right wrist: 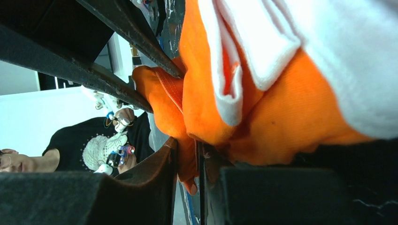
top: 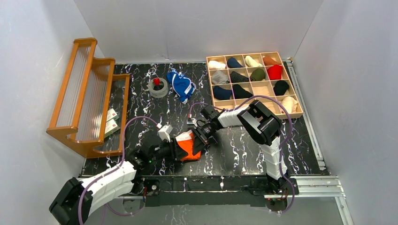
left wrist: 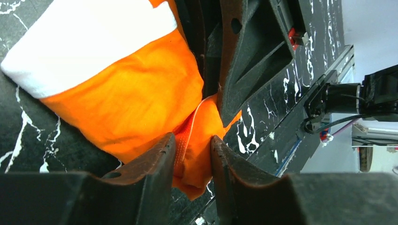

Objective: Roll the underwear
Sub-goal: Roll the underwear to the center of the board.

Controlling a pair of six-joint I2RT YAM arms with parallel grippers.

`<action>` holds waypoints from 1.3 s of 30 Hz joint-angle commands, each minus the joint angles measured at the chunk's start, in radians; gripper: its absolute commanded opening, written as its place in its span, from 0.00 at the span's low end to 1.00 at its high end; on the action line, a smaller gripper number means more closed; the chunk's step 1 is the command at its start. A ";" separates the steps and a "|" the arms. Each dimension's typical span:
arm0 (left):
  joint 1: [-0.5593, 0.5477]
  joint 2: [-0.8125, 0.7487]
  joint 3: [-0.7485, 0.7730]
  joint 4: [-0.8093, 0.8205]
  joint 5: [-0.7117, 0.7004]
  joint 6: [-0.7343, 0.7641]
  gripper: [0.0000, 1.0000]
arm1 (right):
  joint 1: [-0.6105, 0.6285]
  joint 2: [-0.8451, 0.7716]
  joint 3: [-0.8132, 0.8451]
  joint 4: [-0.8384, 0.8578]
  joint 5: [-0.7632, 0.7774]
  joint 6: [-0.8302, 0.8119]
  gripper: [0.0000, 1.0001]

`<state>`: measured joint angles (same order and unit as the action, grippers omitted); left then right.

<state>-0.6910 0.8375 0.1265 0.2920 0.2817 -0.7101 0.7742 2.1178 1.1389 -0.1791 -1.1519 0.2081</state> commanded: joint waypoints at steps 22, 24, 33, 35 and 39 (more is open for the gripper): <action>-0.010 0.003 -0.042 -0.185 -0.161 -0.077 0.00 | -0.046 -0.288 -0.085 0.093 0.279 -0.077 0.68; -0.010 0.010 -0.034 -0.202 -0.168 -0.079 0.00 | -0.047 -0.358 -0.116 0.117 0.376 -0.109 0.70; -0.010 -0.037 -0.045 -0.264 -0.217 -0.109 0.00 | -0.047 -0.723 -0.392 0.540 0.683 -0.029 0.99; -0.010 -0.059 -0.052 -0.267 -0.222 -0.116 0.00 | -0.048 -0.694 -0.418 0.568 0.666 -0.018 0.99; -0.010 -0.071 -0.064 -0.278 -0.226 -0.136 0.00 | -0.025 -0.642 -0.404 0.506 0.571 -0.189 0.93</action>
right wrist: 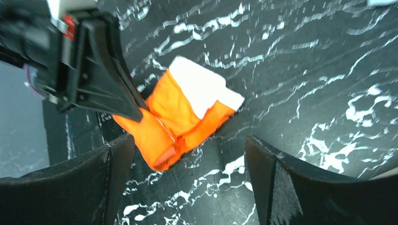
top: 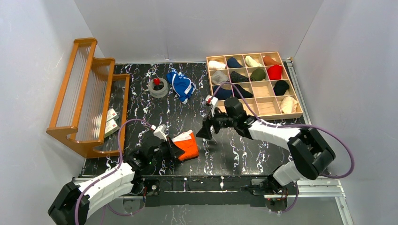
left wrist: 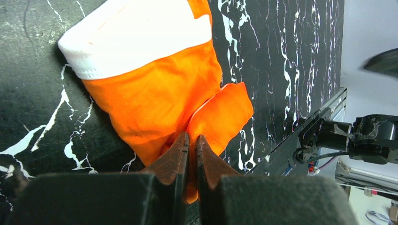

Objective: Roll the underwear
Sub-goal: Roll the underwear to the center of the board.

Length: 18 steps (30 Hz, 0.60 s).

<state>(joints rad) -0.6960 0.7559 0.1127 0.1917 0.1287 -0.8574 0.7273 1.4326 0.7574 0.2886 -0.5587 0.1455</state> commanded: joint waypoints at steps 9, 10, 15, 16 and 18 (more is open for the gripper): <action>-0.004 0.061 -0.052 -0.163 -0.072 0.000 0.00 | 0.287 -0.070 -0.278 0.298 0.137 -0.731 0.79; -0.005 0.074 -0.051 -0.160 -0.069 0.000 0.00 | 0.306 -0.061 -0.278 0.307 0.162 -0.757 0.79; -0.005 0.125 -0.041 -0.152 -0.074 -0.002 0.00 | 0.362 -0.008 -0.261 0.342 0.212 -0.859 0.75; -0.005 0.133 -0.038 -0.151 -0.073 0.000 0.00 | 0.364 0.006 -0.250 0.333 0.205 -0.874 0.73; -0.005 0.143 -0.037 -0.151 -0.077 -0.003 0.00 | 0.370 0.035 -0.221 0.296 0.183 -0.891 0.66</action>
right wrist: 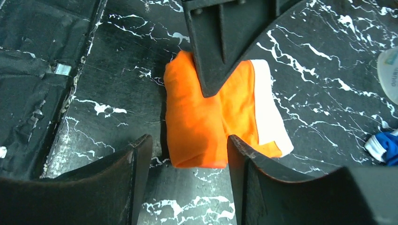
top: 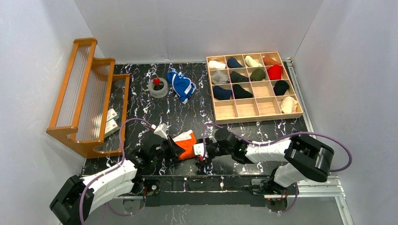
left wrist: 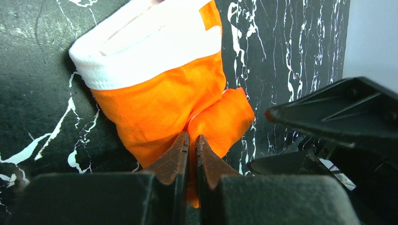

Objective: Roll the underwear
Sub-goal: Roll the underwear to the center of the board.

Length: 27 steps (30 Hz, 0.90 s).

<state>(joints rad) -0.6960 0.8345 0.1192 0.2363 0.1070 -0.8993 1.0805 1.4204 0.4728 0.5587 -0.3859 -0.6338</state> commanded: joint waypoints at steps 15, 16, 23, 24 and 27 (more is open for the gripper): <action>-0.004 -0.013 -0.058 -0.229 -0.072 0.024 0.00 | 0.035 0.186 0.095 0.046 0.031 -0.153 0.56; -0.005 -0.010 -0.058 -0.229 -0.071 0.024 0.00 | 0.035 0.198 0.099 0.047 0.032 -0.156 0.56; -0.005 0.019 -0.056 -0.243 -0.091 0.004 0.00 | 0.034 0.219 0.109 0.016 0.023 -0.169 0.38; -0.004 0.015 -0.055 -0.260 -0.093 -0.002 0.00 | 0.035 0.221 0.115 0.003 0.024 -0.166 0.36; -0.005 -0.015 -0.046 -0.280 -0.129 -0.022 0.07 | 0.033 0.235 0.162 -0.076 0.016 -0.124 0.26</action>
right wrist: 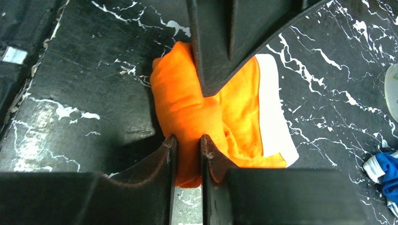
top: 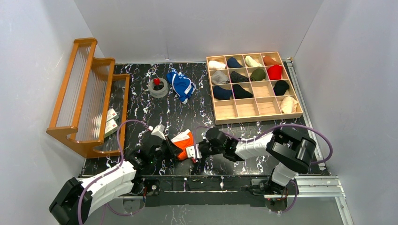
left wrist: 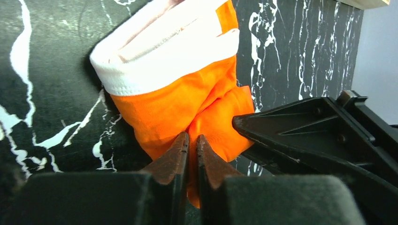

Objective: Roll the underwear
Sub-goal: Roll the underwear to the center of the board.

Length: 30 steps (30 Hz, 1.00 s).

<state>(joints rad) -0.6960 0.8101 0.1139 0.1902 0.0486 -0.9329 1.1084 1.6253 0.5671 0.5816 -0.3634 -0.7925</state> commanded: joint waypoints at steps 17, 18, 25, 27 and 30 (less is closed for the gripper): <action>-0.004 -0.297 0.065 -0.490 -0.206 -0.083 0.63 | 0.007 0.134 0.302 -0.505 -0.116 0.398 0.07; -0.004 -0.315 0.068 -0.495 -0.209 -0.093 0.73 | 0.007 0.142 0.313 -0.517 -0.122 0.416 0.07; -0.003 -0.441 0.073 -0.541 -0.228 -0.136 0.82 | 0.003 0.216 0.414 -0.635 -0.121 0.534 0.07; -0.003 -0.449 0.061 -0.540 -0.218 -0.156 0.80 | -0.004 0.239 0.431 -0.644 -0.143 0.579 0.07; -0.003 -0.461 0.044 -0.521 -0.201 -0.173 0.78 | -0.016 0.251 0.433 -0.626 -0.158 0.669 0.04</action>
<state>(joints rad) -0.6960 0.3649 0.1623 -0.3115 -0.1429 -1.0721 1.1000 1.8126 1.0100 0.0975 -0.4934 -0.2729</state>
